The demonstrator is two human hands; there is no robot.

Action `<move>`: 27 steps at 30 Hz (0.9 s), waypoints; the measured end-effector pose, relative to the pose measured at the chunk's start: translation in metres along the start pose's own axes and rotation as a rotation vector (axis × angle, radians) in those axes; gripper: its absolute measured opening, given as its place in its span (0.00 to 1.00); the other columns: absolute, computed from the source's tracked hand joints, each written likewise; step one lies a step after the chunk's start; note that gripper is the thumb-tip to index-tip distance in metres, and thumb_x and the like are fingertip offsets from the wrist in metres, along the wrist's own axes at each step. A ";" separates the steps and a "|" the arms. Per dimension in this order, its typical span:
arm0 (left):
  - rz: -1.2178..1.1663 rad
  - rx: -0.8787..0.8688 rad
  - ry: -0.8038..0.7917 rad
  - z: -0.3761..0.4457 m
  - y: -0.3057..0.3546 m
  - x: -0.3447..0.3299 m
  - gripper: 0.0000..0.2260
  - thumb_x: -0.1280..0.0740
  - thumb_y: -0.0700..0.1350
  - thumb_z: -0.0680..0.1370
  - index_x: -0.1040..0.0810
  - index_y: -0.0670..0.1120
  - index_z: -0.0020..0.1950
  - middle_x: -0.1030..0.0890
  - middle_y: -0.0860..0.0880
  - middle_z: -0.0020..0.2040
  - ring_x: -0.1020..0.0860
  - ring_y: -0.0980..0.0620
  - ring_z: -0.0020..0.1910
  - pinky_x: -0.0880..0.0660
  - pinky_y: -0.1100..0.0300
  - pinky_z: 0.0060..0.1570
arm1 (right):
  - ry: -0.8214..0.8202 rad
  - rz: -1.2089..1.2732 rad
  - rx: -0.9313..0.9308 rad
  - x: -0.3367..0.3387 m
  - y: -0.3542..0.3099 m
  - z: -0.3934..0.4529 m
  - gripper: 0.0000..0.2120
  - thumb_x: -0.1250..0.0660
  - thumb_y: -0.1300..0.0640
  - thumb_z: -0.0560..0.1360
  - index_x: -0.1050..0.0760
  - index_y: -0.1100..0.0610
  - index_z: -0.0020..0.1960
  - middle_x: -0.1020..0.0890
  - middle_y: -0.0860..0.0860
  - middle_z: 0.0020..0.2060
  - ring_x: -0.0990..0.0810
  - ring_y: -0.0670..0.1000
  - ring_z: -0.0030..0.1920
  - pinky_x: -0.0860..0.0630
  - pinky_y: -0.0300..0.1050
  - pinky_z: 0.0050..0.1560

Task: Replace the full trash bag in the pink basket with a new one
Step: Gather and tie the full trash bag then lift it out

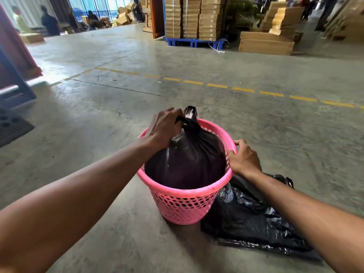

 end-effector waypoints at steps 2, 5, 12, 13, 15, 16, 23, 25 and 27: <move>-0.014 0.000 0.096 0.014 0.005 0.031 0.09 0.33 0.44 0.76 0.18 0.46 0.55 0.16 0.43 0.52 0.18 0.39 0.48 0.24 0.51 0.46 | -0.016 0.012 0.032 0.000 0.000 -0.001 0.15 0.38 0.46 0.78 0.27 0.52 0.61 0.15 0.60 0.54 0.18 0.64 0.54 0.30 0.49 0.44; -0.002 0.016 0.192 0.038 0.011 0.083 0.10 0.32 0.42 0.76 0.19 0.46 0.56 0.17 0.43 0.52 0.19 0.41 0.49 0.26 0.53 0.45 | -0.026 0.013 0.091 0.000 -0.001 0.000 0.17 0.38 0.44 0.79 0.28 0.55 0.60 0.15 0.63 0.51 0.17 0.66 0.51 0.28 0.52 0.42; 0.159 0.051 0.445 0.084 0.021 0.230 0.12 0.38 0.45 0.78 0.21 0.44 0.57 0.19 0.39 0.56 0.26 0.48 0.49 0.39 0.59 0.43 | -0.040 0.037 0.023 0.000 0.002 -0.003 0.16 0.37 0.55 0.77 0.29 0.59 0.63 0.17 0.68 0.54 0.18 0.68 0.54 0.31 0.51 0.44; 0.203 0.063 0.487 0.085 0.016 0.249 0.12 0.39 0.45 0.78 0.21 0.44 0.57 0.19 0.39 0.56 0.23 0.45 0.51 0.37 0.58 0.43 | -0.041 0.046 0.008 0.000 0.001 -0.004 0.17 0.37 0.55 0.76 0.29 0.58 0.63 0.17 0.66 0.54 0.18 0.67 0.54 0.30 0.51 0.45; 0.304 0.106 0.553 0.084 0.005 0.284 0.14 0.42 0.44 0.78 0.22 0.45 0.59 0.20 0.38 0.60 0.23 0.41 0.60 0.33 0.54 0.51 | -0.048 0.057 -0.005 0.000 -0.001 -0.005 0.16 0.37 0.54 0.76 0.29 0.56 0.63 0.16 0.65 0.54 0.17 0.66 0.53 0.26 0.51 0.47; 0.350 0.137 0.573 0.082 -0.001 0.298 0.15 0.43 0.44 0.79 0.23 0.45 0.61 0.21 0.38 0.62 0.24 0.41 0.63 0.33 0.54 0.57 | -0.055 0.059 -0.006 0.000 -0.002 -0.006 0.16 0.37 0.53 0.76 0.29 0.55 0.63 0.16 0.64 0.54 0.17 0.65 0.52 0.24 0.52 0.48; 0.350 0.282 0.655 0.050 -0.065 0.346 0.15 0.40 0.50 0.78 0.21 0.46 0.58 0.17 0.41 0.56 0.19 0.39 0.56 0.23 0.49 0.57 | -0.057 0.065 -0.029 0.001 -0.004 -0.007 0.14 0.37 0.51 0.75 0.29 0.50 0.60 0.15 0.60 0.52 0.17 0.62 0.48 0.22 0.53 0.48; 0.370 0.362 0.628 0.039 -0.087 0.338 0.13 0.39 0.49 0.78 0.21 0.47 0.59 0.16 0.41 0.55 0.19 0.38 0.56 0.23 0.46 0.60 | -0.065 0.066 -0.025 0.000 -0.006 -0.007 0.14 0.37 0.52 0.76 0.29 0.51 0.61 0.16 0.60 0.53 0.20 0.60 0.46 0.25 0.51 0.46; 0.367 0.423 0.576 0.029 -0.110 0.320 0.12 0.37 0.46 0.79 0.21 0.45 0.59 0.17 0.39 0.57 0.20 0.37 0.59 0.25 0.48 0.62 | -0.063 0.066 -0.026 0.000 -0.007 -0.007 0.15 0.37 0.52 0.76 0.29 0.51 0.62 0.16 0.60 0.53 0.21 0.59 0.45 0.25 0.50 0.46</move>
Point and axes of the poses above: each hand's wrist, its own z-axis towards the middle knuckle, its own x-axis out of the back of the hand, y = z × x, the point moved 9 cm from there along z, towards the middle knuckle
